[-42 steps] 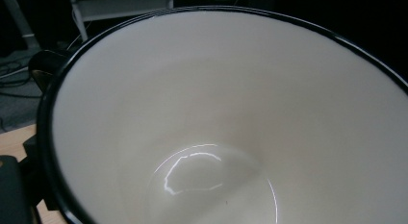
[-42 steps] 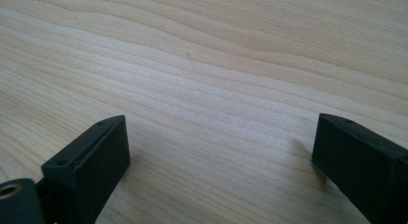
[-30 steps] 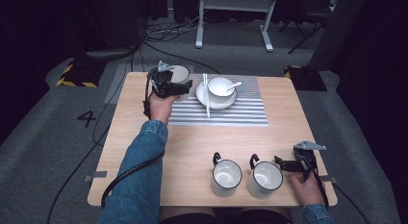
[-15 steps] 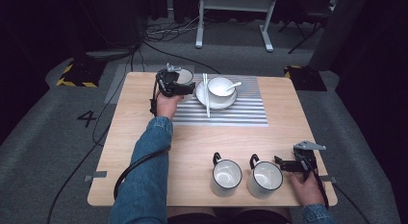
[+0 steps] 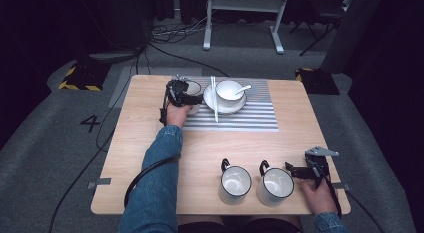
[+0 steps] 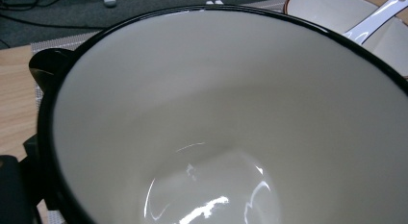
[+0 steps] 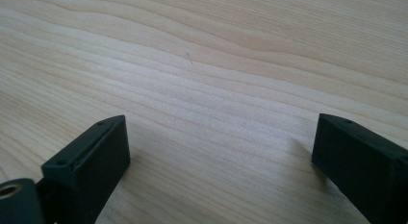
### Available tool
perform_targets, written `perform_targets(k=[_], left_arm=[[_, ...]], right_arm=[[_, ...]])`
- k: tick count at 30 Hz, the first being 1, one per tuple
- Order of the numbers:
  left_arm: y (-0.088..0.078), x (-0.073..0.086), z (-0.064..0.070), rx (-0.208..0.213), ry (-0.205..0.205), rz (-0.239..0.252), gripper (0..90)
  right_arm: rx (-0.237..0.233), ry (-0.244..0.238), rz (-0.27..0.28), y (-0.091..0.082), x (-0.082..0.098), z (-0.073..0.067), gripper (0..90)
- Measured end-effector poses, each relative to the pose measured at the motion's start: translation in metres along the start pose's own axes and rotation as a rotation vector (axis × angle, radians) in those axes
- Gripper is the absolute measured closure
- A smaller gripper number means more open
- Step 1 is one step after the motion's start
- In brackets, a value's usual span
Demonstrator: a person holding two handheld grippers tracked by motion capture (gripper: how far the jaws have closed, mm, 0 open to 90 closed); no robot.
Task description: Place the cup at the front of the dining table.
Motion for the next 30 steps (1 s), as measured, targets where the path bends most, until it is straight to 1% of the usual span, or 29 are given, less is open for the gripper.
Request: perform_targets(k=[2, 3, 4, 5, 8, 10, 11, 12, 13, 16, 17, 19, 20, 21, 22, 23, 25, 26, 27, 28, 30], left_arm=[[0.003, 0.004, 0.001, -0.009, 0.015, -0.008, 3.2], [0.005, 0.005, 0.002, 0.003, 0.007, -0.007, 3.2], [0.006, 0.007, 0.003, 0.005, 0.003, -0.009, 3.2], [0.007, 0.008, 0.002, 0.0, 0.01, -0.007, 3.2], [0.01, 0.014, 0.004, 0.042, -0.029, -0.004, 3.2], [0.012, 0.016, 0.006, 0.049, -0.033, -0.005, 3.2], [0.012, 0.017, 0.007, 0.036, -0.017, -0.005, 3.2], [0.013, 0.018, 0.008, 0.044, -0.023, -0.001, 3.2], [0.012, 0.018, 0.009, 0.041, -0.02, -0.001, 3.2], [0.011, 0.021, 0.011, 0.026, 0.005, 0.013, 3.2], [0.011, 0.022, 0.013, 0.017, 0.024, 0.017, 3.2], [0.01, 0.025, 0.019, -0.019, 0.088, 0.017, 3.2], [0.009, 0.027, 0.021, -0.028, 0.104, 0.021, 3.2], [0.009, 0.029, 0.022, -0.031, 0.103, 0.034, 3.1], [0.008, 0.032, 0.021, -0.024, 0.089, 0.041, 3.1], [0.008, 0.035, 0.019, -0.012, 0.072, 0.068, 3.1], [0.007, 0.038, 0.018, 0.0, 0.083, 0.088, 3.1], [0.007, 0.039, 0.019, -0.003, 0.096, 0.089, 3.1], [0.007, 0.04, 0.018, -0.008, 0.102, 0.101, 3.1], [0.007, 0.04, 0.018, -0.01, 0.107, 0.1, 3.0], [0.007, 0.04, 0.019, -0.001, 0.101, 0.096, 3.0]], right_arm=[[0.0, 0.0, 0.0, 0.0, 0.0, 0.0, 6.2], [0.001, 0.0, 0.0, 0.0, 0.0, 0.0, 6.2], [0.001, -0.001, 0.0, 0.0, 0.0, 0.0, 6.2], [0.001, 0.0, 0.0, 0.0, 0.0, 0.0, 6.2], [0.001, 0.0, 0.0, 0.0, 0.0, 0.0, 6.2], [0.002, 0.003, -0.002, 0.0, 0.0, 0.0, 6.2], [0.002, 0.003, -0.002, 0.0, 0.0, 0.0, 6.2], [0.002, 0.002, -0.002, 0.0, 0.0, 0.0, 6.2], [0.002, 0.003, -0.002, 0.0, 0.0, 0.0, 6.2], [0.003, 0.002, -0.002, 0.0, 0.0, 0.0, 6.2], [0.003, 0.003, -0.002, 0.0, 0.0, 0.0, 6.2], [0.003, 0.001, -0.002, 0.0, 0.0, 0.0, 6.2], [0.004, 0.002, -0.002, 0.0, 0.0, 0.0, 6.2], [0.004, 0.0, -0.002, 0.0, 0.0, 0.0, 6.2], [0.005, 0.002, -0.003, -0.001, 0.0, 0.0, 6.2], [0.006, 0.001, -0.003, -0.001, 0.0, 0.0, 6.2], [0.006, 0.001, -0.003, -0.001, 0.0, 0.0, 6.2], [0.006, 0.001, -0.003, -0.001, 0.0, 0.0, 6.2], [0.007, 0.002, -0.002, -0.001, 0.0, 0.0, 6.3], [0.007, 0.002, -0.003, -0.001, 0.0, 0.0, 6.2], [0.007, 0.003, -0.002, -0.001, 0.0, 0.0, 6.2]])
Point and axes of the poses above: each handheld gripper's, and its own axes: y roughly forward along the jaws, x roughly out of its underside, z roughly to its right, the point moved 3 cm from there along y, roughly forward along the jaws, and after that the axes turned 6 degrees about y, right-handed, at the moved point
